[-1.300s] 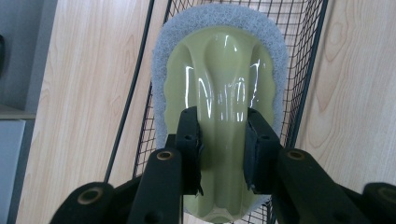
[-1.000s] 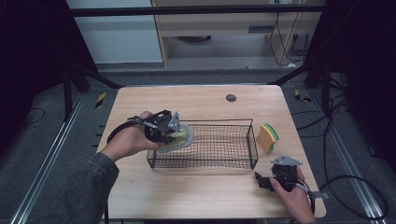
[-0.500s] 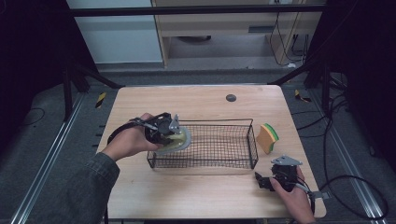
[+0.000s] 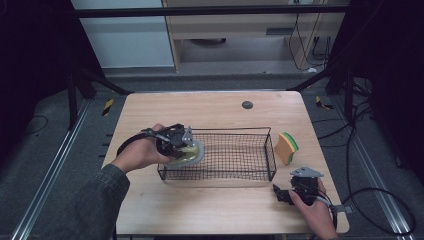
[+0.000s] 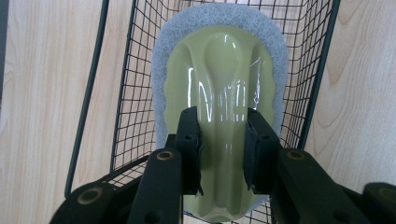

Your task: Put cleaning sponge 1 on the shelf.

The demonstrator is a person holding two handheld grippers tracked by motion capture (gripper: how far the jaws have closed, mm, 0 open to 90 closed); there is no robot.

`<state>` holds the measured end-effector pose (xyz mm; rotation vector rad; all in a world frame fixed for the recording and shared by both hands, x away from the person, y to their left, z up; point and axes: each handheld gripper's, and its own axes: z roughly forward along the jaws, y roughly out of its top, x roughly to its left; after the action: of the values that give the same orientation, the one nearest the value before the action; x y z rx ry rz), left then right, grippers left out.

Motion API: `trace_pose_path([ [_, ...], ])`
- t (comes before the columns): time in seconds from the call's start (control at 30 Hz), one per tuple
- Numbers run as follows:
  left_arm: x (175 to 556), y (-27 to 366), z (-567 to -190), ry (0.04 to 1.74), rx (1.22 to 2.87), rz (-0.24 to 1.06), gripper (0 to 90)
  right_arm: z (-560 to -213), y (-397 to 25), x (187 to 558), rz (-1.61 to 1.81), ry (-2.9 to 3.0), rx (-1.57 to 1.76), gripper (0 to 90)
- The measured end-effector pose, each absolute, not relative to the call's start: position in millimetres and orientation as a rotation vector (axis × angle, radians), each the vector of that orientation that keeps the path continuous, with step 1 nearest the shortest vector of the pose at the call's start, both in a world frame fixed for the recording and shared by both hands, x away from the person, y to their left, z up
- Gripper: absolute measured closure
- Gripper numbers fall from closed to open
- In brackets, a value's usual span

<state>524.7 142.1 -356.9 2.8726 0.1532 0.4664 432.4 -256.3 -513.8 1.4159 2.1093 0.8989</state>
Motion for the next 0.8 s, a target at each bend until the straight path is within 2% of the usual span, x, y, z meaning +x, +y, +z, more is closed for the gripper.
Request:
trace_pose_path([
  [0.8, 526.5, 143.8, -370.8, 0.145, 2.911, 0.436, 70.2, -513.8, -256.2, 432.3, 0.9, 2.109, 1.418, 0.4],
])
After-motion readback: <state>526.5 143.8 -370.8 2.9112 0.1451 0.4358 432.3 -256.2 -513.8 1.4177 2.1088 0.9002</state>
